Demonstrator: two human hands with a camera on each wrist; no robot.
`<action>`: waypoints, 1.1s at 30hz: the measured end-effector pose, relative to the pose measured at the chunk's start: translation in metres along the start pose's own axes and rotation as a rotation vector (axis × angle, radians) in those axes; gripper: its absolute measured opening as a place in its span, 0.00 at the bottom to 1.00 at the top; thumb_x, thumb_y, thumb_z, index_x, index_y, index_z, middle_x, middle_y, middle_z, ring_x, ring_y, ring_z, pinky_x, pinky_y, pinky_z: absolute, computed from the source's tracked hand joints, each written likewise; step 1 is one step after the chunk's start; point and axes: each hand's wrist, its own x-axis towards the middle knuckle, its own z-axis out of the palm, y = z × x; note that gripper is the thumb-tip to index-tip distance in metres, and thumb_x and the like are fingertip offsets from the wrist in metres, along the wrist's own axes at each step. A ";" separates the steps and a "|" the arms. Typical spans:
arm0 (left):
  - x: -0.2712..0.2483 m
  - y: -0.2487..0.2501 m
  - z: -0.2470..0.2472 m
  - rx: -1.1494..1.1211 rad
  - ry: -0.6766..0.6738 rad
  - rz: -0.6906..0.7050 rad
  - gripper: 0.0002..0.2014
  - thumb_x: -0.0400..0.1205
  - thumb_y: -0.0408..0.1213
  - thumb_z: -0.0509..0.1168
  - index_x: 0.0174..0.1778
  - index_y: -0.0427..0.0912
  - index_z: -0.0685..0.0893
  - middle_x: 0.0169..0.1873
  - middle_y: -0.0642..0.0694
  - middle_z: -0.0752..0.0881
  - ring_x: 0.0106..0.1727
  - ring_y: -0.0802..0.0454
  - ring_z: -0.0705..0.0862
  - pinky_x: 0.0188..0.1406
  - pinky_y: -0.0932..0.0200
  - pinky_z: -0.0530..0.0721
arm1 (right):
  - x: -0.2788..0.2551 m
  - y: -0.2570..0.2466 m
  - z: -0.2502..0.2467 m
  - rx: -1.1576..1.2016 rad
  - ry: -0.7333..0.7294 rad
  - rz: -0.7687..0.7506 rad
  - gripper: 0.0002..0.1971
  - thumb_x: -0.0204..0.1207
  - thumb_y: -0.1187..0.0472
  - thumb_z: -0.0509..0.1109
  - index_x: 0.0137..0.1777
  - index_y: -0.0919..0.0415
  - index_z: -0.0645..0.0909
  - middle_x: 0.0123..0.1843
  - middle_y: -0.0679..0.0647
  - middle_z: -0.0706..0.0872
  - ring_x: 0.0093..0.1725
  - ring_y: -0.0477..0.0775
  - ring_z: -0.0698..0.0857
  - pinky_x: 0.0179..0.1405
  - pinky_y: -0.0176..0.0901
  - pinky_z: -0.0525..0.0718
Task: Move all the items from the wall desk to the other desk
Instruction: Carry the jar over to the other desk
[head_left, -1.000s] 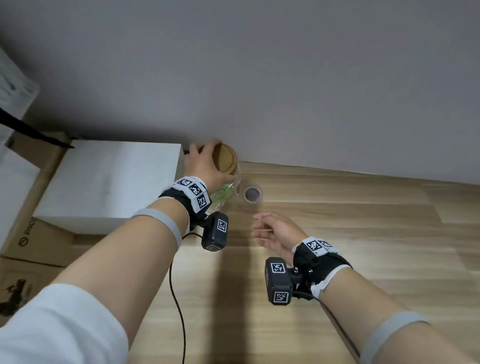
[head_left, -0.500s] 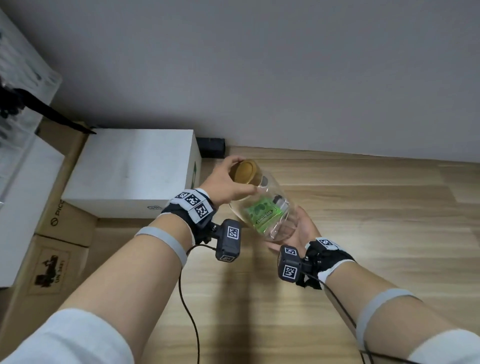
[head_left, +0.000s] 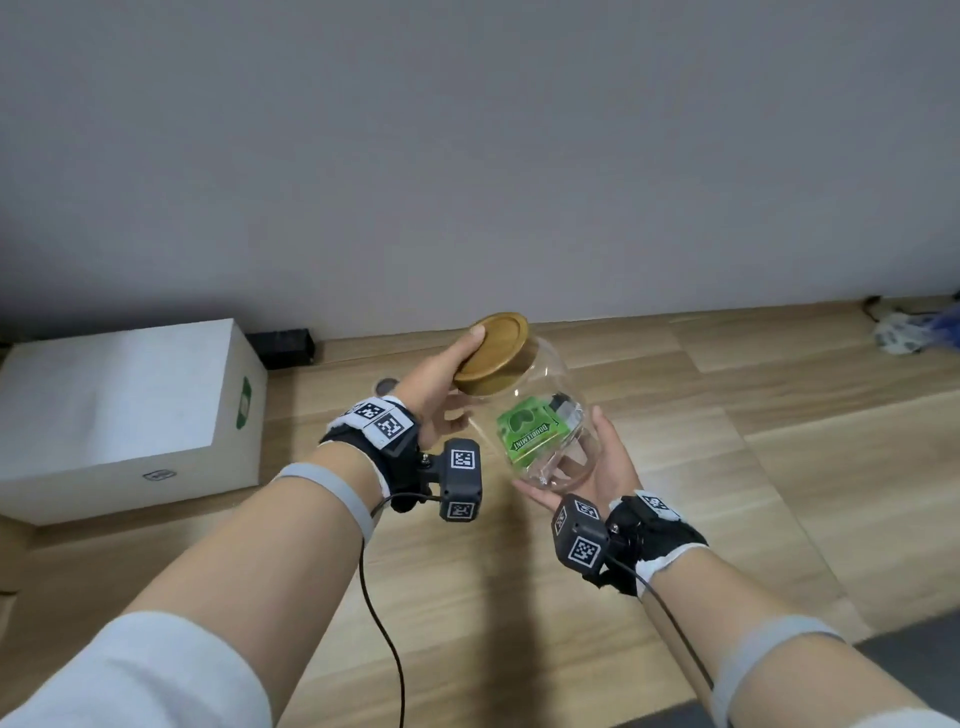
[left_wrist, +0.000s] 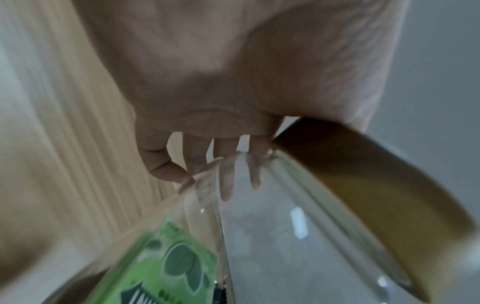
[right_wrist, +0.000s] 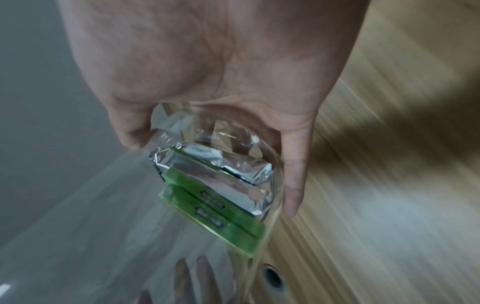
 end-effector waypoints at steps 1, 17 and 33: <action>-0.002 -0.001 0.022 -0.039 -0.031 -0.016 0.32 0.71 0.68 0.70 0.63 0.49 0.86 0.52 0.47 0.91 0.53 0.47 0.85 0.46 0.53 0.75 | -0.009 -0.013 -0.012 0.016 -0.003 -0.033 0.27 0.72 0.34 0.71 0.66 0.47 0.82 0.70 0.70 0.78 0.65 0.79 0.80 0.61 0.81 0.78; -0.018 -0.086 0.455 -0.177 -0.338 -0.116 0.29 0.77 0.66 0.63 0.64 0.48 0.85 0.63 0.40 0.88 0.67 0.32 0.81 0.56 0.13 0.73 | -0.190 -0.245 -0.332 -0.011 0.256 -0.351 0.22 0.79 0.37 0.66 0.61 0.53 0.83 0.60 0.65 0.87 0.58 0.68 0.87 0.45 0.60 0.89; 0.115 -0.099 0.695 -0.143 -0.530 -0.122 0.27 0.82 0.60 0.59 0.65 0.43 0.86 0.48 0.41 0.90 0.59 0.35 0.82 0.68 0.28 0.75 | -0.183 -0.426 -0.484 -0.123 0.498 -0.359 0.22 0.81 0.40 0.65 0.59 0.59 0.81 0.55 0.65 0.89 0.54 0.65 0.89 0.43 0.56 0.90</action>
